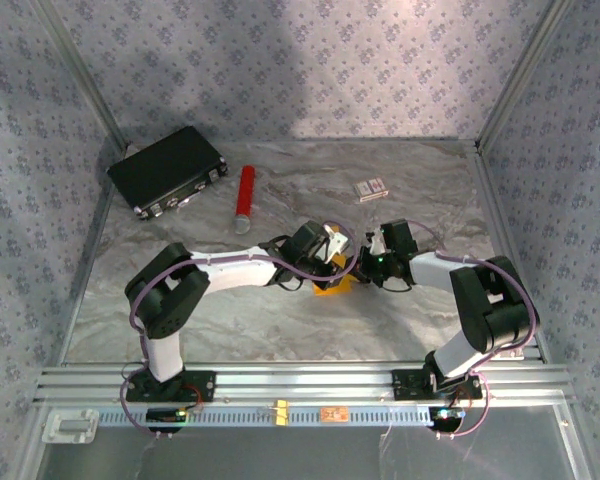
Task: Fold a paper plane with a square sheet of paper (pick it up from the middle)
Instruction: Fold the triangle a second time at the center of the table.
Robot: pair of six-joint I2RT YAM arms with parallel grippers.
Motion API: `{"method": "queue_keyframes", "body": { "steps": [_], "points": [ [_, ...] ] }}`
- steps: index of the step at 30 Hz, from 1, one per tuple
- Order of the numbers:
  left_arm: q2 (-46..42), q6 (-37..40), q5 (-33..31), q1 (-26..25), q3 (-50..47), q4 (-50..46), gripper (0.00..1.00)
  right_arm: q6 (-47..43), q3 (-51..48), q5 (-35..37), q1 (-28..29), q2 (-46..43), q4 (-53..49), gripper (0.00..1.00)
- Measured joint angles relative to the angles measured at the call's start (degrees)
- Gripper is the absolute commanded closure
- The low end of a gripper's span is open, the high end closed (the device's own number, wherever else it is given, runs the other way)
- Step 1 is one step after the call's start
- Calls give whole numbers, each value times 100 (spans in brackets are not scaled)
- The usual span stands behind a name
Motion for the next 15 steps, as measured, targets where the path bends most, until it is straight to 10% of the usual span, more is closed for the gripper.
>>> {"method": "queue_keyframes", "body": {
  "steps": [15],
  "points": [
    [72, 85, -15, 2, 11, -105, 92, 0, 0, 2, 0, 0, -2, 93]
  ]
}}
